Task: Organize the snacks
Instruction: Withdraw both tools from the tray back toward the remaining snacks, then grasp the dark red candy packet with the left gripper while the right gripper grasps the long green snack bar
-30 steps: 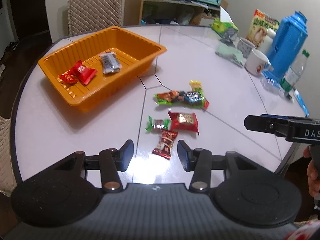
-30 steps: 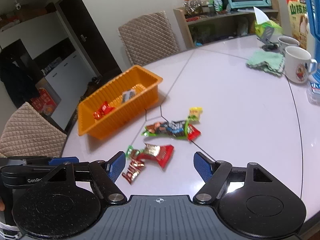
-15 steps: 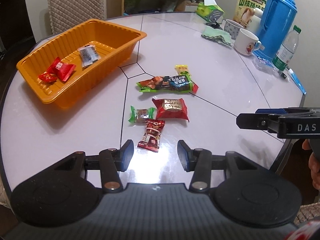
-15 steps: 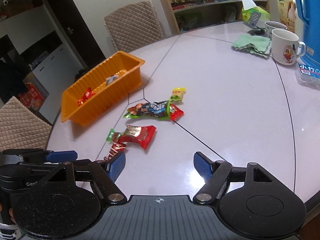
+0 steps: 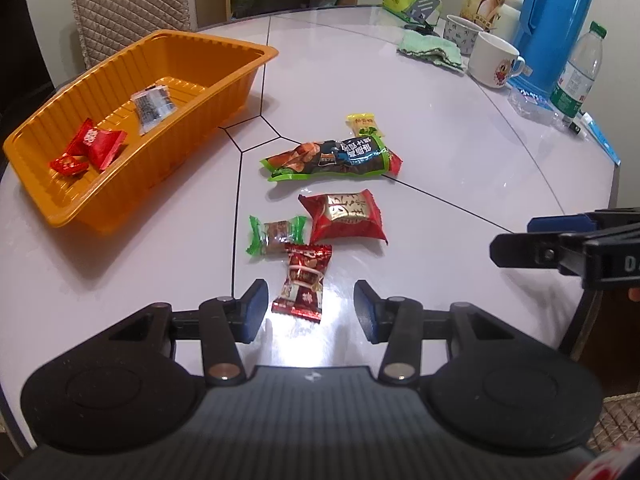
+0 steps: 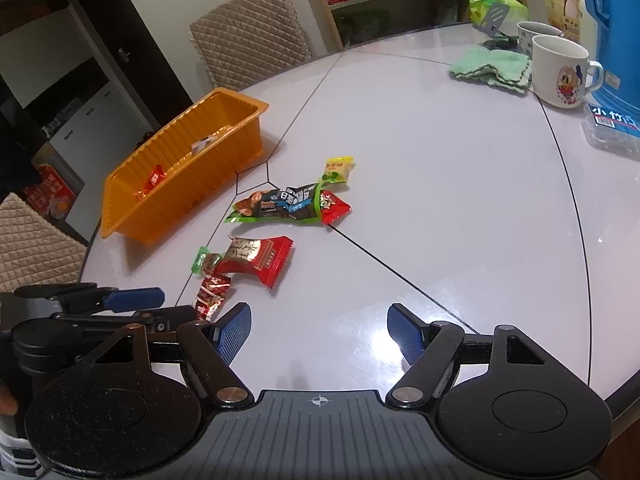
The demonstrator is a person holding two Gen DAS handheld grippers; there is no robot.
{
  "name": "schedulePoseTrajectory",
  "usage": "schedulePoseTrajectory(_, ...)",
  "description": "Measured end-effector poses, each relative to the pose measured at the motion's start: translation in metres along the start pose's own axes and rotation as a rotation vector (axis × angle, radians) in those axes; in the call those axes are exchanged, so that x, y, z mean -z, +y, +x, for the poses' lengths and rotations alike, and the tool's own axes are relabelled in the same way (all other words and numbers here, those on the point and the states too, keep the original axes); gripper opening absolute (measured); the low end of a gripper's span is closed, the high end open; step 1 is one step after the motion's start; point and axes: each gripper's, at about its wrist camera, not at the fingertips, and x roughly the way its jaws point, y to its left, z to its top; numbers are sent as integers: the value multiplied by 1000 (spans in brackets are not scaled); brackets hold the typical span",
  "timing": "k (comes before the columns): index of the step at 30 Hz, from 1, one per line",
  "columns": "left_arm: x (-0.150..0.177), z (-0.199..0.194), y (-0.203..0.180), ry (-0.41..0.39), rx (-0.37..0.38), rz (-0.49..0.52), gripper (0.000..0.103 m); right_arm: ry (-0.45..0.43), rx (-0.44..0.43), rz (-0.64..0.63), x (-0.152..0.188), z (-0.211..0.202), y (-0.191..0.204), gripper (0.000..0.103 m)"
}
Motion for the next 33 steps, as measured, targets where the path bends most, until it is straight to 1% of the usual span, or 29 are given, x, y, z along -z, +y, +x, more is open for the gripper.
schedulePoseTrajectory(7, -6, 20, 0, 22, 7, 26, 41, 7, 16, 19, 0, 2, -5, 75)
schedulePoseTrajectory(12, -7, 32, 0, 41, 4, 36, 34, 9, 28, 35, 0, 2, -9, 75)
schedulePoseTrajectory(16, -8, 35, -1, 43, 7, 43, 33, 13, 33, 44, 0, 3, -11, 75)
schedulePoseTrajectory(19, -9, 38, -2, 45, 5, 50, 26, 16, 36, 44, -1, 4, -12, 75)
schedulePoseTrajectory(21, -8, 38, -2, 44, 6, 55, 22, 17, 37, 41, -1, 5, -11, 75)
schedulePoseTrajectory(28, -4, 29, 2, 40, 23, 47, 20, 24, 25, 19, -3, 9, -7, 75)
schedulePoseTrajectory(29, -3, 27, 4, 39, 25, 44, 16, 26, 22, 12, -4, 10, -6, 75)
schedulePoseTrajectory(33, 1, 14, 12, 32, 22, 17, 16, 20, 12, -36, -9, 16, -2, 75)
